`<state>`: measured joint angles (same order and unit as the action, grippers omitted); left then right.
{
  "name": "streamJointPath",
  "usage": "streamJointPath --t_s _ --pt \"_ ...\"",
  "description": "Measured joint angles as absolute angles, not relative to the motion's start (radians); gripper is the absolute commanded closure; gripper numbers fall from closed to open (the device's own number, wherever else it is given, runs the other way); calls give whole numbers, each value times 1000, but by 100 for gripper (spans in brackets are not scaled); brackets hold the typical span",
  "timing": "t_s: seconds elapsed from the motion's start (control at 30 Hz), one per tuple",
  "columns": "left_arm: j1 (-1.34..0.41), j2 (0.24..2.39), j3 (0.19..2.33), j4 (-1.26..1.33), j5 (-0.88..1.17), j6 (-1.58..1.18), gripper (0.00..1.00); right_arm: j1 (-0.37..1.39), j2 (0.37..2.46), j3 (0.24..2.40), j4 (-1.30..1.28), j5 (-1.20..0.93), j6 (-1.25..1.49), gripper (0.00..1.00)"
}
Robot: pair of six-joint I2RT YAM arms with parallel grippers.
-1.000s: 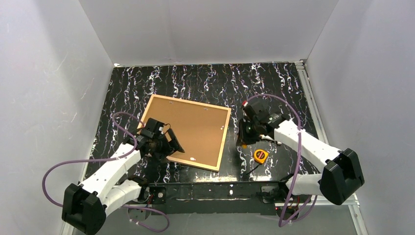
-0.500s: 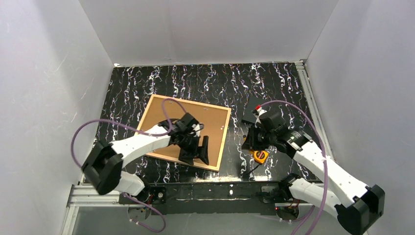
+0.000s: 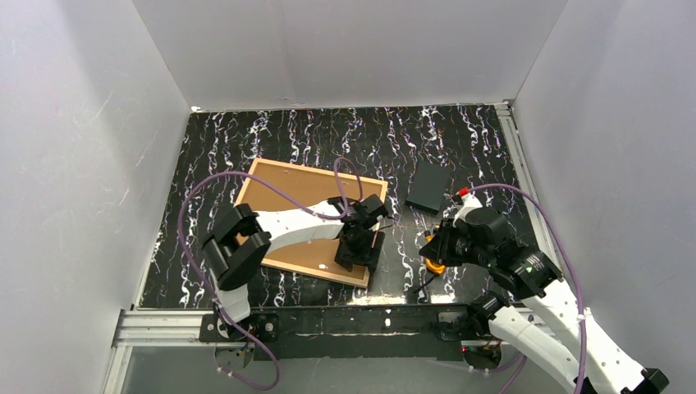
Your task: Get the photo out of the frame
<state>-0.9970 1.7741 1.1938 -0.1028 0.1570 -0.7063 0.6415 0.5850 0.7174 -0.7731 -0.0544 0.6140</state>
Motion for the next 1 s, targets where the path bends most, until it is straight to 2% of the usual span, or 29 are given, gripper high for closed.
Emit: streamJointPath --t_s 0.17,0.57,0.77,1.0 --pt "-1031 1882 1295 -145 117 -725 49 641 553 717 -805 -36 625 99" --pt "-1074 2027 1508 -312 -64 -854 100 641 429 717 -850 26 664 99" --pt "-1047 2114 1649 -341 -199 -953 100 641 423 715 -862 35 698 99" --pt "-925 2253 1861 -248 -206 -995 100 641 388 679 -861 47 756 99"
